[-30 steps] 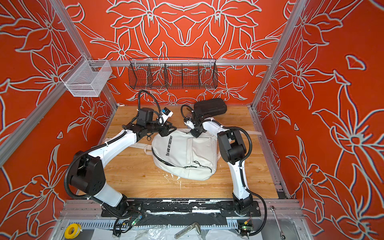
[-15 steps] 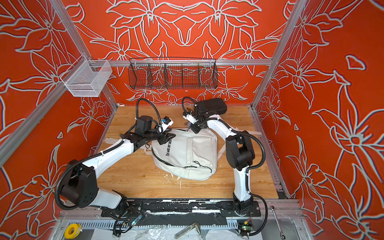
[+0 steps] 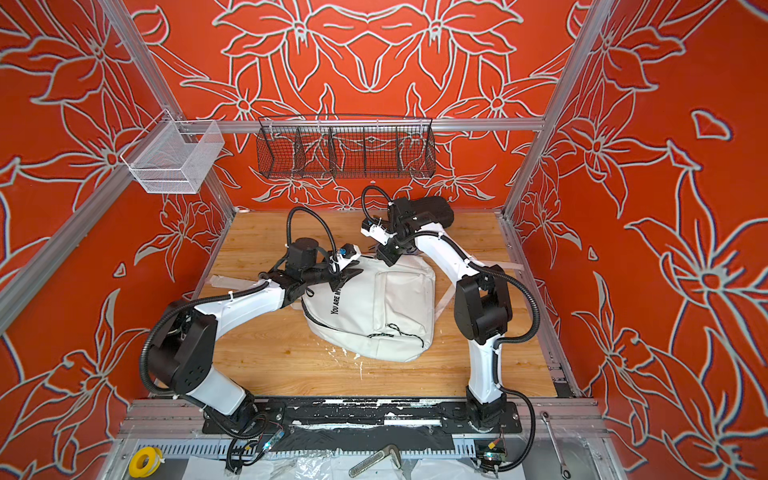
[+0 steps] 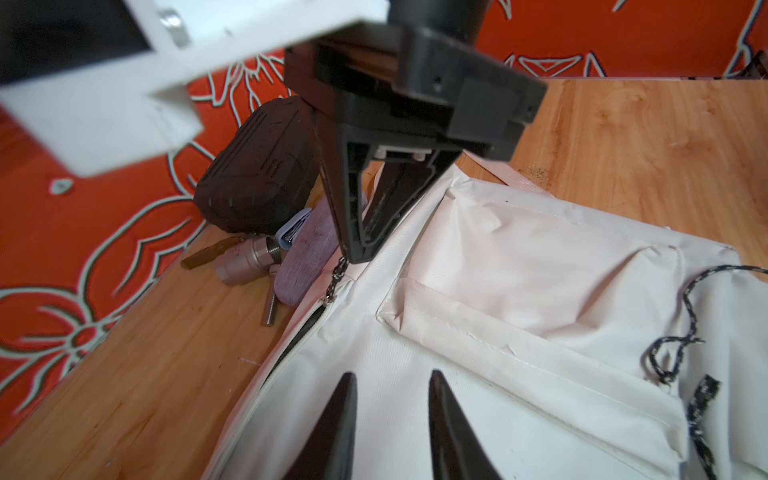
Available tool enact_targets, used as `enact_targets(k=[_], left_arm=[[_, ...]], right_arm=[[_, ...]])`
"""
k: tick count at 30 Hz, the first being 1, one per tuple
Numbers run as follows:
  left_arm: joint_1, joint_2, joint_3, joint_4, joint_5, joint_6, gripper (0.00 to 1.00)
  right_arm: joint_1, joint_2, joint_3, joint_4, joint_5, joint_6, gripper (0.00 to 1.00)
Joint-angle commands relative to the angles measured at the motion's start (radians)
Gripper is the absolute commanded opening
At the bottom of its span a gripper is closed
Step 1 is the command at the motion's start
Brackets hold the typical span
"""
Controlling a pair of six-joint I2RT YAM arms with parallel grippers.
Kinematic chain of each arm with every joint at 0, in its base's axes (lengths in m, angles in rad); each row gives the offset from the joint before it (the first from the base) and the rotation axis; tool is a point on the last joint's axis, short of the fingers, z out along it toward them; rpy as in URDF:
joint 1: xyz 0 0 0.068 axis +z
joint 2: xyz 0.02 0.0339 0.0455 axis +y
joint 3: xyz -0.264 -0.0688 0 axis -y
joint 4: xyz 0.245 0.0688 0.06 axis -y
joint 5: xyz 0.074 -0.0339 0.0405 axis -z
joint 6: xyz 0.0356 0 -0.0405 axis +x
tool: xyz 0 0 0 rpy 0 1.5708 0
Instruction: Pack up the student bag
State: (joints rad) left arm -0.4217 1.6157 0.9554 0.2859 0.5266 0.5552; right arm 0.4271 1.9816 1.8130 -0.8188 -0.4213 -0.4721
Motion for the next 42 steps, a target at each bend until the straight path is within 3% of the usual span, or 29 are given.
enact_targets(k=[1, 9, 26, 28, 34, 36, 40, 42], left_arm=[[-0.01, 0.047, 0.016, 0.12, 0.029, 0.043, 0.29], [-0.038, 0.11, 0.003, 0.321, -0.008, 0.027, 0.35], [-0.077, 0.202, 0.115, 0.263, -0.09, -0.012, 0.33], [-0.081, 0.205, 0.112, 0.281, -0.088, -0.017, 0.3], [-0.09, 0.185, 0.106, 0.279, -0.061, -0.021, 0.03], [-0.092, 0.179, 0.109, 0.262, -0.061, -0.025, 0.0], [-0.091, 0.157, 0.114, 0.213, -0.06, -0.035, 0.0], [-0.091, 0.142, 0.112, 0.192, -0.067, -0.039, 0.0]], right_arm=[[0.008, -0.032, 0.058, -0.092, -0.055, -0.036, 0.0], [0.009, -0.051, 0.094, -0.172, -0.105, -0.052, 0.0], [0.019, -0.101, 0.069, -0.209, -0.166, -0.063, 0.0], [0.019, -0.103, 0.065, -0.209, -0.163, -0.063, 0.0], [0.019, -0.102, 0.059, -0.194, -0.138, -0.047, 0.0], [0.019, -0.109, 0.049, -0.17, -0.11, -0.037, 0.0], [0.011, -0.19, -0.075, 0.01, -0.008, -0.018, 0.31], [-0.004, -0.264, -0.186, 0.151, -0.004, -0.004, 0.4]])
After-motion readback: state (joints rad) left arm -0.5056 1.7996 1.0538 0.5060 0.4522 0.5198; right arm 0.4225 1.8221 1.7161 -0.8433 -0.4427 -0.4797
